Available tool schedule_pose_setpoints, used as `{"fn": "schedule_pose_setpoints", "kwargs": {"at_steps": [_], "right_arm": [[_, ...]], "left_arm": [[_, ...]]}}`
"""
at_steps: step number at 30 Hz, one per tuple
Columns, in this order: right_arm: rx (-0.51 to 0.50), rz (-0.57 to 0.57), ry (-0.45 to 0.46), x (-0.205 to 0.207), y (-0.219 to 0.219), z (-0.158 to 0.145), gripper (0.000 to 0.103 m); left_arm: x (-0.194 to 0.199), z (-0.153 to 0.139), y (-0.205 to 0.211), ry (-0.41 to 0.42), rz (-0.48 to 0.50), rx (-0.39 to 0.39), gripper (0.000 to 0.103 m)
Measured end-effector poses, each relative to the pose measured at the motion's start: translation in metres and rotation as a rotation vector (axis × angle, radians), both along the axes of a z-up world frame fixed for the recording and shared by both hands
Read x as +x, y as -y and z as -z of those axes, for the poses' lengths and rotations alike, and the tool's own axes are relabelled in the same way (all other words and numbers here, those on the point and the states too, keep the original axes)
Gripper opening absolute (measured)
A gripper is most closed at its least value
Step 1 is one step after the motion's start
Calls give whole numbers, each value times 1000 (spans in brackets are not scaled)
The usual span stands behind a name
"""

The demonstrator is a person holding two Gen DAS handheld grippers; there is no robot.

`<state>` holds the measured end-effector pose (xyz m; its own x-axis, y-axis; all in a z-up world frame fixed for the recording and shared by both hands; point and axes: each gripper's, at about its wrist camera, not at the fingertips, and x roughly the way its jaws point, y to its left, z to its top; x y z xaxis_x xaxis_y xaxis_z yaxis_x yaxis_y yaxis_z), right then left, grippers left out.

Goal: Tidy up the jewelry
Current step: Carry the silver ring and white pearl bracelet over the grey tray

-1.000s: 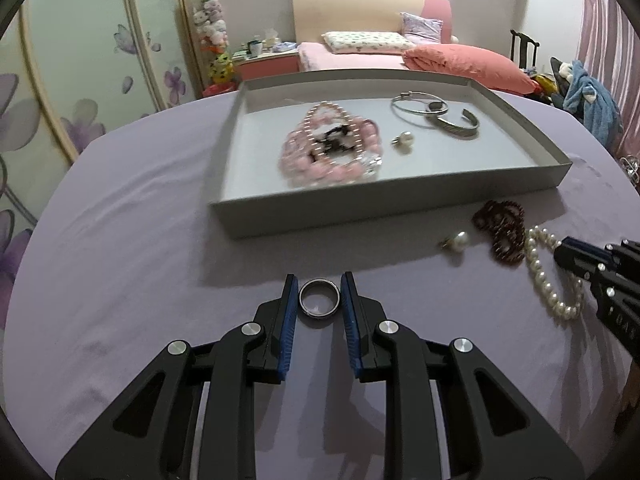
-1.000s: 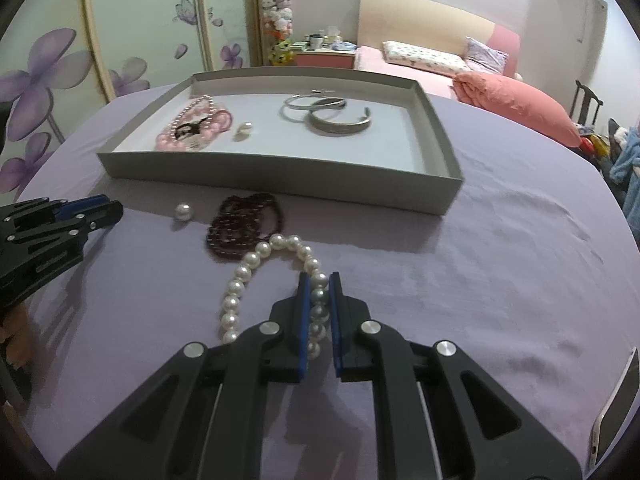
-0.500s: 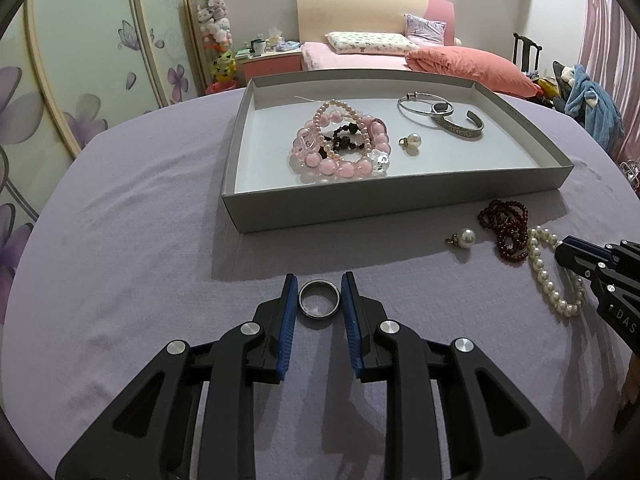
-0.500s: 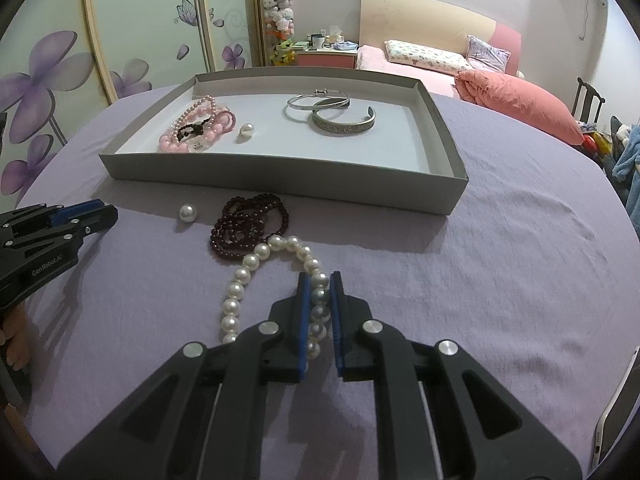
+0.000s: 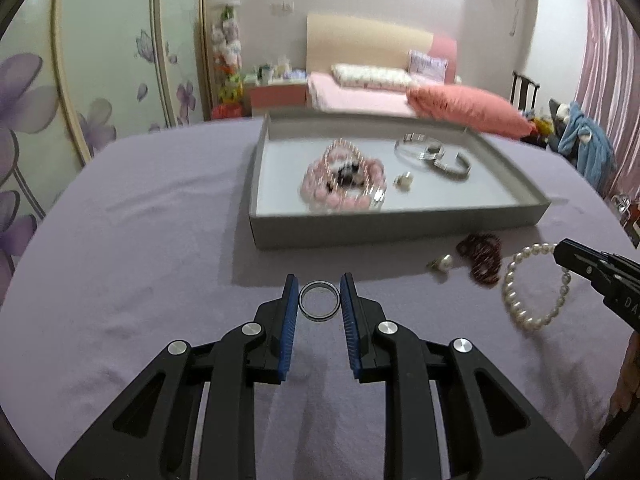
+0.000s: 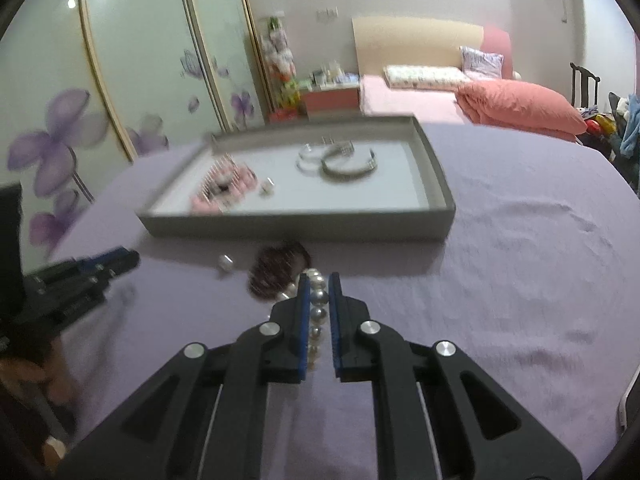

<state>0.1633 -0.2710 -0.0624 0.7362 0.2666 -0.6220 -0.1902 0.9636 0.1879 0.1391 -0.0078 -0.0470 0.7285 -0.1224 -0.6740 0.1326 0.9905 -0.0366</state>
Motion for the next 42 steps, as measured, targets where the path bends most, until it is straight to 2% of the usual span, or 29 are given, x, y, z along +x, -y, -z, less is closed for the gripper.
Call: {"fn": "schedule_pose_setpoints", "kwargs": {"at_steps": [7, 17, 22, 31, 42], "right_arm": [[79, -21, 87, -14, -10, -22, 10], [136, 9, 187, -26, -19, -41, 10], [114, 36, 274, -35, -28, -53, 10], [5, 94, 433, -48, -42, -71, 10], [-62, 158, 520, -43, -50, -80, 10]], "left_arm": [[-18, -23, 11, 143, -2, 16, 23], [-28, -36, 25, 273, -22, 39, 23], [-36, -45, 27, 347, -35, 42, 23], [-41, -53, 29, 414, -47, 31, 23], [-38, -58, 26, 450, -58, 15, 23]]}}
